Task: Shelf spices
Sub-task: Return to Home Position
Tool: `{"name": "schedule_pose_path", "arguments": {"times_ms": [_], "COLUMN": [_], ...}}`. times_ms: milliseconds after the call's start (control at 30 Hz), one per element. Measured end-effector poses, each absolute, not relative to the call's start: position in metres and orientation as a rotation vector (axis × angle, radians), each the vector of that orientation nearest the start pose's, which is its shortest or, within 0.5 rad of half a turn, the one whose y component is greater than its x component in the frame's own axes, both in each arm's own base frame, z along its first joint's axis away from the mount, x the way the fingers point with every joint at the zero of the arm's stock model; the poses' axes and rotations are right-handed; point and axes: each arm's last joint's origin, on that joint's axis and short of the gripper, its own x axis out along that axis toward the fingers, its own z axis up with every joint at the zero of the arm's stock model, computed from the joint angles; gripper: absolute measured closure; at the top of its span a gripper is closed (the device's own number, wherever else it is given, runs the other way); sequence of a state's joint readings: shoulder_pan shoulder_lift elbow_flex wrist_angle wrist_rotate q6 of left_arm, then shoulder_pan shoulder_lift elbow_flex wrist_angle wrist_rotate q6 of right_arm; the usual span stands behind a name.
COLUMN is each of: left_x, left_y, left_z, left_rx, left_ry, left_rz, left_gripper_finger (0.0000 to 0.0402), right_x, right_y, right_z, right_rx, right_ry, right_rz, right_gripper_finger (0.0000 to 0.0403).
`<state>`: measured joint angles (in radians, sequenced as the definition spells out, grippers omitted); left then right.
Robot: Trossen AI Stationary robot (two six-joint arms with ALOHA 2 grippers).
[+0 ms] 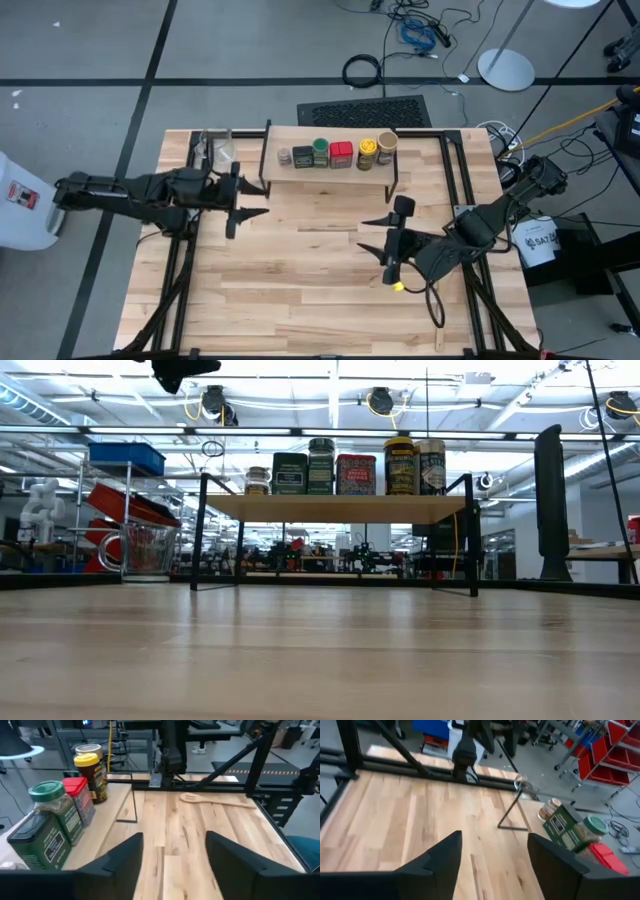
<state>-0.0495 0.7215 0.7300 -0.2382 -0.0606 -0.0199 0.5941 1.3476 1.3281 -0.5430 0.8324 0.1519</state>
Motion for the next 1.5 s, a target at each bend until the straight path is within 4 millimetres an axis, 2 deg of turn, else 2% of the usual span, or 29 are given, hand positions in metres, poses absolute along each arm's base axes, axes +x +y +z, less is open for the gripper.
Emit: {"name": "schedule_pose_path", "arguments": {"times_ms": [233,400,500,600,767,967,1200,1500], "left_x": [0.16,0.157,0.154,0.151,0.145,0.137,0.122,0.105], "left_y": [-0.023,-0.035,-0.043,-0.05,-0.059,-0.06,-0.052,-0.042], "left_z": [0.318,0.314,0.309,0.306,0.296,0.263,0.233,0.217], "left_rx": [0.004,0.003,0.003,0.007,0.042,0.041,0.025,-0.002], "left_ry": [0.221,0.269,0.313,0.341,0.357,0.35,0.205,0.081], "left_rz": [-0.06,-0.105,-0.113,-0.106,-0.11,-0.097,-0.104,-0.092], "left_gripper_finger": [0.0287,0.0363,0.0393,0.0393,0.0391,0.0391,0.0391,0.0391], "right_x": [0.241,0.238,0.235,0.232,0.227,0.209,0.171,0.141], "right_y": [0.129,0.121,0.119,0.118,0.117,0.106,0.084,0.065], "right_z": [0.358,0.352,0.35,0.347,0.339,0.312,0.285,0.236], "right_rx": [-0.221,-0.202,-0.195,-0.196,-0.189,-0.174,-0.04,0.063], "right_ry": [0.517,0.581,0.607,0.639,0.689,0.678,0.509,0.223], "right_rz": [-0.317,-0.367,-0.383,-0.391,-0.401,-0.393,-0.271,0.016], "right_gripper_finger": [0.0254,0.0324,0.0369,0.0397,0.0397,0.0402,0.0402,0.0403]}}
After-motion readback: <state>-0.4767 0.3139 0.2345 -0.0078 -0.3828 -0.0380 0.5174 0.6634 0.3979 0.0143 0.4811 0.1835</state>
